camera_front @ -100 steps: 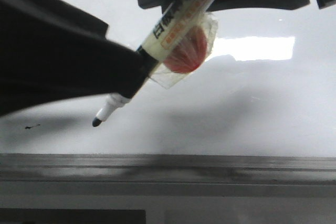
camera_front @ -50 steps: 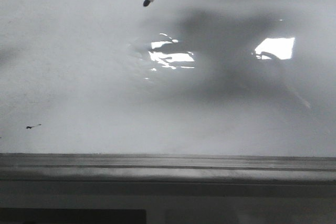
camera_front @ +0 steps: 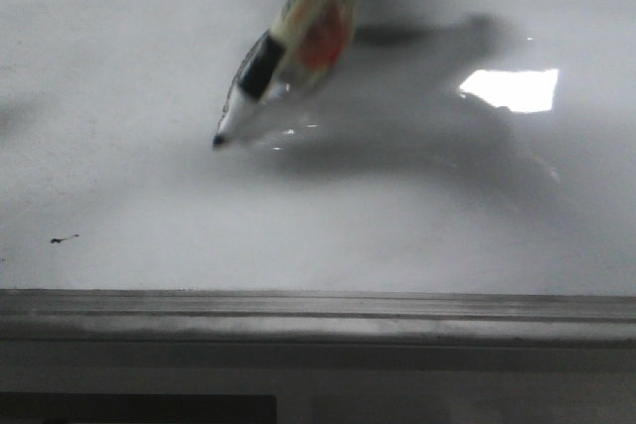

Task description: Write number 6 on whiteboard

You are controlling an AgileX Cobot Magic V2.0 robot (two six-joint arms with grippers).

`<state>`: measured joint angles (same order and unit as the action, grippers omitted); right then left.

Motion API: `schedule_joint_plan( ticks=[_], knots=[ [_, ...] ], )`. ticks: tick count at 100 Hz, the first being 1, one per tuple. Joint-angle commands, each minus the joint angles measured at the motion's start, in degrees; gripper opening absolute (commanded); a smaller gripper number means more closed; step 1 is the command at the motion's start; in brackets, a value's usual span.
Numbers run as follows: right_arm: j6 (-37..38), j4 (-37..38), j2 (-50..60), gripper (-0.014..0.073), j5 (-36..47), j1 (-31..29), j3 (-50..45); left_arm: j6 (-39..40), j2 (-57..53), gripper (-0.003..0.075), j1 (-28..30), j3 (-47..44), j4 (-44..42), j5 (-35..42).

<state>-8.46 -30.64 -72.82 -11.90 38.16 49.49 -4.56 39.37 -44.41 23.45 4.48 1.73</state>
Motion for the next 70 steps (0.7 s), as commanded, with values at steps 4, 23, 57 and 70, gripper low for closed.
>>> schedule_joint_plan(
  ticks=[4, 23, 57, 70],
  knots=[
    [-1.9, 2.7, 1.6, -0.0063, 5.1, 0.1, -2.3, 0.4, -0.2, 0.0418, 0.1, 1.8, 0.6, 4.2],
    [-1.9, 3.9, 6.0, -0.0064, 6.7, -2.5, -1.2, 0.4, -0.2, 0.0418, 0.1, 1.8, 0.4, 4.2],
    [-3.3, 4.1, 2.0, -0.0064, 4.4, 1.3, 2.0, 0.4, -0.2, 0.0418, 0.1, 1.8, 0.3, 3.8],
    [-3.3, 4.1, 6.1, -0.0064, 1.9, 1.9, 2.2, 0.4, -0.1, 0.0419, -0.6, 1.8, -1.0, 3.8]
  ],
)
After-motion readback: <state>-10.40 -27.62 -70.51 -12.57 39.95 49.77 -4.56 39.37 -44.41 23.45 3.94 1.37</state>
